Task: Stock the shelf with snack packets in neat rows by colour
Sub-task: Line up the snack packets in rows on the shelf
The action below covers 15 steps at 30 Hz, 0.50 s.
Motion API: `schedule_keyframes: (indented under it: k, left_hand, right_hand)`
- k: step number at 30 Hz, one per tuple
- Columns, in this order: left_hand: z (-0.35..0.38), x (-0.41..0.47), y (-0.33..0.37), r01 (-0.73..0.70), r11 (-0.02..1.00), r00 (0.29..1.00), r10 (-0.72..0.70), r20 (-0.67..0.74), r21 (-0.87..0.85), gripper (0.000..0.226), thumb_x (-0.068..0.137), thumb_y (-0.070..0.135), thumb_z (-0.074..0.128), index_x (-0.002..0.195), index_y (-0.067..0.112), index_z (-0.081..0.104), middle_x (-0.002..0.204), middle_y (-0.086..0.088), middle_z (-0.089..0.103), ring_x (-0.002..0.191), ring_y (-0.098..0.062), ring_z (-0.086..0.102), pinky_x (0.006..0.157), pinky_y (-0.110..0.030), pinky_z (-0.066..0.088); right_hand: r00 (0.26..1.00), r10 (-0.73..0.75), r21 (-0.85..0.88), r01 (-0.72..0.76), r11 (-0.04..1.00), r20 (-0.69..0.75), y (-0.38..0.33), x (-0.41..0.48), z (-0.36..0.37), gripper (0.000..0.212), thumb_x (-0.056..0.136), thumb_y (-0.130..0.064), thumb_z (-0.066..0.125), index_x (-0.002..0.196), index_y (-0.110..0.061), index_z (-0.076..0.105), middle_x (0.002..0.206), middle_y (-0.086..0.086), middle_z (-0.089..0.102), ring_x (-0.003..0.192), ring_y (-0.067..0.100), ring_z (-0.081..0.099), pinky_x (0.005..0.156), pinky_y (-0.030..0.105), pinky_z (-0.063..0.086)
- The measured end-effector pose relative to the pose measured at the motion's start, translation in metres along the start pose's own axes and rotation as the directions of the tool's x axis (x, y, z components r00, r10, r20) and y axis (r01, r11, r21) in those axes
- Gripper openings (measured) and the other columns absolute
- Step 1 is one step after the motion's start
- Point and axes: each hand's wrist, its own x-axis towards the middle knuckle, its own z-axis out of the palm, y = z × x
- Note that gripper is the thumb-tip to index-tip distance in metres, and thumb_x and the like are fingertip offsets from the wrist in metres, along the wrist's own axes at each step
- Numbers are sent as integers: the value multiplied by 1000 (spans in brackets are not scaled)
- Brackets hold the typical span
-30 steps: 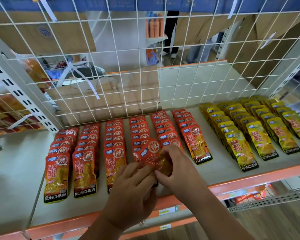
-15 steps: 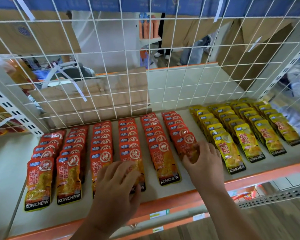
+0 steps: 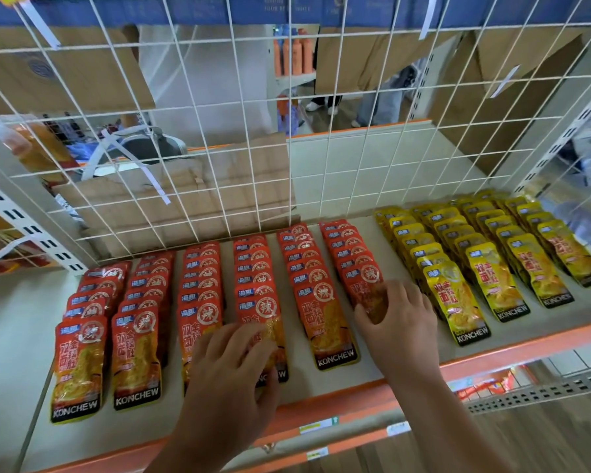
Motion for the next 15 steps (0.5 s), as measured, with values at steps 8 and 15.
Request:
schedule_keyframes:
  k: [8, 15]
  left_hand:
    - [1, -1, -2, 2, 1000, 1000, -2, 1, -4, 24, 83, 32, 63, 99, 17, 74, 119, -3, 66, 113, -26, 57, 99, -41, 37]
    - [2, -1, -1, 6, 1000, 1000, -5, 20, -8, 24, 84, 32, 62, 99, 18, 73, 118, -2, 66, 112, -26, 58, 100, -40, 36]
  right_hand:
    - [981, -135, 38, 141, 989, -137, 6, -3, 1, 27, 83, -25, 78, 104, -12, 69, 101, 7, 59, 92, 30, 56, 78, 46, 50]
    - [982, -179, 67, 184, 981, -66, 6, 0, 3, 17, 81, -8, 78, 96, -14, 72, 94, 5, 58, 73, 27, 60, 58, 31, 48]
